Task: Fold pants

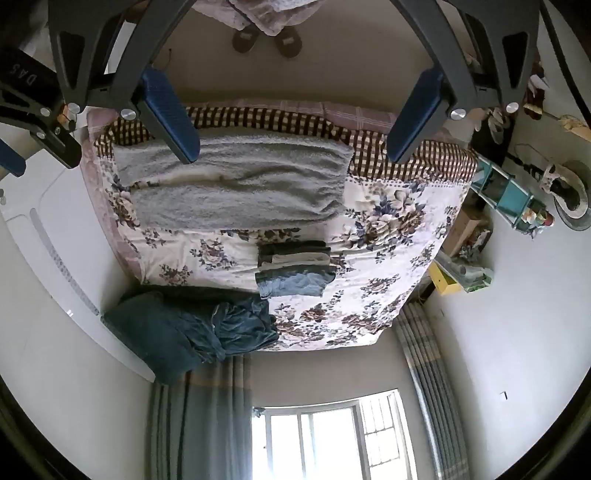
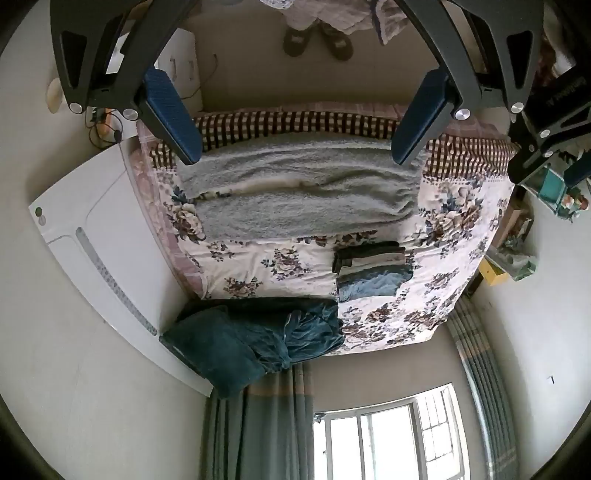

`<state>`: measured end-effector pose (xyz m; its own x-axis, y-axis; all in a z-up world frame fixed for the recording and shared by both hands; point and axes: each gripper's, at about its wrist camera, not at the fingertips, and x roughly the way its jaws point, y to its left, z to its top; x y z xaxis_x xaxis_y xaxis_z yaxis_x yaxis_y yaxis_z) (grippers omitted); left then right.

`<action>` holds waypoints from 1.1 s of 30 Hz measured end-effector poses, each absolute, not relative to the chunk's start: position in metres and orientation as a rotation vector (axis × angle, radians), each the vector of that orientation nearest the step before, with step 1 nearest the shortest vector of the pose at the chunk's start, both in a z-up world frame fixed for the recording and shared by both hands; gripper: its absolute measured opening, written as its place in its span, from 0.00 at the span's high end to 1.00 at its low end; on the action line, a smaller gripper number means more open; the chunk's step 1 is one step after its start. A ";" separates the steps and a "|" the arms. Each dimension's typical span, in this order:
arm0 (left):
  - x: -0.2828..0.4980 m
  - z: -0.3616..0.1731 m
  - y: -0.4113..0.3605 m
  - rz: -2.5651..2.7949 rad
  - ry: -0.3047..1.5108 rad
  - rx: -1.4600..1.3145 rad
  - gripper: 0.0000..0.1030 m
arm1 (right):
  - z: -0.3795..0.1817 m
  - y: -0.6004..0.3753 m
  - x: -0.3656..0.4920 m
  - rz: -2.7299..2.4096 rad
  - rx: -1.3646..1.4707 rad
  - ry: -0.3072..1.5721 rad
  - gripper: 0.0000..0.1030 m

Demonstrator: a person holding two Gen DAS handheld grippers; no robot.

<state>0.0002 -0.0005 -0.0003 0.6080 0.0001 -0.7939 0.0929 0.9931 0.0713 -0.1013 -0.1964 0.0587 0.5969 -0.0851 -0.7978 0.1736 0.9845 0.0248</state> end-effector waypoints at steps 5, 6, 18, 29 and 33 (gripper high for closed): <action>0.001 -0.001 0.000 -0.066 0.923 0.095 0.00 | 0.059 -0.196 -0.102 -0.154 0.095 0.915 0.00; 0.002 -0.001 -0.001 -0.068 0.922 0.096 0.00 | 0.059 -0.196 -0.102 -0.153 0.097 0.915 0.00; 0.001 -0.001 -0.001 -0.059 0.909 0.094 0.00 | 0.061 -0.196 -0.105 -0.151 0.096 0.918 0.00; 0.001 -0.001 -0.001 -0.059 0.901 0.097 0.00 | 0.072 -0.186 -0.104 -0.141 0.097 0.915 0.00; 0.004 0.010 0.006 -0.060 0.899 0.099 0.00 | 0.069 -0.188 -0.105 -0.140 0.097 0.914 0.00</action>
<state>0.0044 0.0056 0.0098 0.6210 -0.0105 -0.7838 0.0933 0.9938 0.0606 -0.1046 -0.1880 0.0694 0.6026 -0.0799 -0.7941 0.1622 0.9865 0.0238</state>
